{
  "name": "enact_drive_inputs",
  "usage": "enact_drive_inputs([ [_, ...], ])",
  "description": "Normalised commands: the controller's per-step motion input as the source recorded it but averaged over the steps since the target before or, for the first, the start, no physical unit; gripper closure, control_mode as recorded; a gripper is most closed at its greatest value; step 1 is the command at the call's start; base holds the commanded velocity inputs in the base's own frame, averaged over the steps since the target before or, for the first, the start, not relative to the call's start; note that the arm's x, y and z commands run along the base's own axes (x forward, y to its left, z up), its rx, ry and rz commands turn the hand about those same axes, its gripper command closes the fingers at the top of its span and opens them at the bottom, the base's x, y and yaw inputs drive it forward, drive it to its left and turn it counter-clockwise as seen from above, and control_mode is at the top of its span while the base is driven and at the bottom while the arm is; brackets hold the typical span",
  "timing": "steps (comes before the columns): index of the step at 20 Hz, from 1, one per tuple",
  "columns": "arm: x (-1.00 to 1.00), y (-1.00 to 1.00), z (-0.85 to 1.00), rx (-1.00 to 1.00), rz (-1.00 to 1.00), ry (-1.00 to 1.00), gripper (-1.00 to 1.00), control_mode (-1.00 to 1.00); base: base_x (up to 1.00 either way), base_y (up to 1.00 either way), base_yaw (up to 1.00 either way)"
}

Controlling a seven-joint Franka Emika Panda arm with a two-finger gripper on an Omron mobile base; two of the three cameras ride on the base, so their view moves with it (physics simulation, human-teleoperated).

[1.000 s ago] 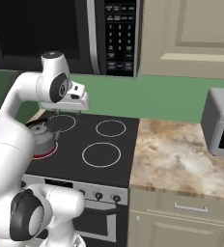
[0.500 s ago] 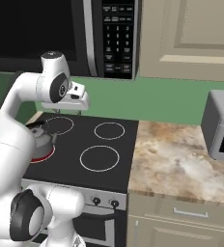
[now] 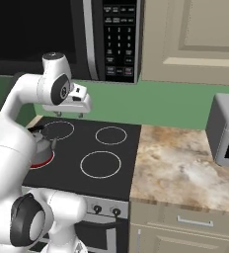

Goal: Lower the heat of the kettle.

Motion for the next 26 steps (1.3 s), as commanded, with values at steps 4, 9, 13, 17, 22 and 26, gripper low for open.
enact_drive_inputs([
  [4, 0.00, 0.00, -0.03, 0.00, 0.01, 0.00, -1.00, -1.00, 0.00, 0.00, 0.00],
  [9, -0.53, 0.21, -0.25, -0.04, 0.15, -0.09, -1.00, -1.00, 0.00, 0.00, 0.00],
  [13, -0.75, 0.78, -0.59, -0.21, 0.24, -0.20, -1.00, -1.00, 0.00, 0.00, 0.00],
  [17, -0.71, 1.00, -0.65, -0.32, 0.24, -0.24, -1.00, -1.00, 0.00, 0.00, 0.00],
  [22, -0.61, 1.00, -0.54, -0.40, 0.20, -0.23, -1.00, -1.00, 0.00, 0.00, 0.00],
  [26, -0.61, 0.70, -0.49, -0.29, 0.30, -0.05, -1.00, -1.00, 0.00, 0.00, 0.00],
])
